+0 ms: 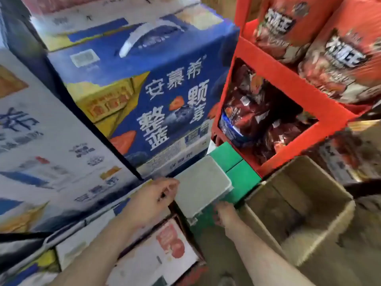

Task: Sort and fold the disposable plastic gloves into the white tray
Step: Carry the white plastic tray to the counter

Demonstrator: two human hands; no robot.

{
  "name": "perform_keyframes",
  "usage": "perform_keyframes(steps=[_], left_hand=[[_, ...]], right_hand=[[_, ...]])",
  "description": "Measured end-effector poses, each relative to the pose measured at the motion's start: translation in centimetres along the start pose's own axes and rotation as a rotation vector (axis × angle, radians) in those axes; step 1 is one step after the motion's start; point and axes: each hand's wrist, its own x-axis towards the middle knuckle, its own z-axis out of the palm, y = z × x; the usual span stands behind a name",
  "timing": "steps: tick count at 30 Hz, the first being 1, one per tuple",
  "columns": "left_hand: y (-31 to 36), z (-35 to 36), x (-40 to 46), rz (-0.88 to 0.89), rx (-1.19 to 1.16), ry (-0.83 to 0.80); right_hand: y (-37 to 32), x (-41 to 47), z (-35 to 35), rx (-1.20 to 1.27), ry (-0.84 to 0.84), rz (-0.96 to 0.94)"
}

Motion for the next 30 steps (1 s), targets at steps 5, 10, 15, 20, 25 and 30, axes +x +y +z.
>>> perform_keyframes(steps=[5, 10, 15, 20, 25, 30], left_hand=[[-3.3, 0.6, 0.6, -0.012, -0.018, 0.016], [-3.9, -0.4, 1.3, 0.089, 0.054, 0.03], [-3.5, -1.1, 2.1, 0.087, 0.102, 0.061], [-3.8, -1.9, 1.7, 0.092, 0.142, 0.047], [-2.9, -1.6, 1.8, 0.06, 0.073, 0.054], [-2.5, -1.4, 1.2, 0.068, 0.013, 0.049]], right_hand=[[0.0, 2.6, 3.7, 0.231, 0.111, 0.019], [1.3, 4.4, 4.1, 0.24, 0.345, -0.038], [-1.0, 3.7, 3.9, 0.341, 0.187, 0.018], [-2.7, 3.0, 3.9, 0.013, 0.417, -0.078], [-3.6, 0.1, 1.9, -0.185, 0.582, -0.407], [-4.5, 0.5, 3.0, -0.467, 0.64, -0.524]])
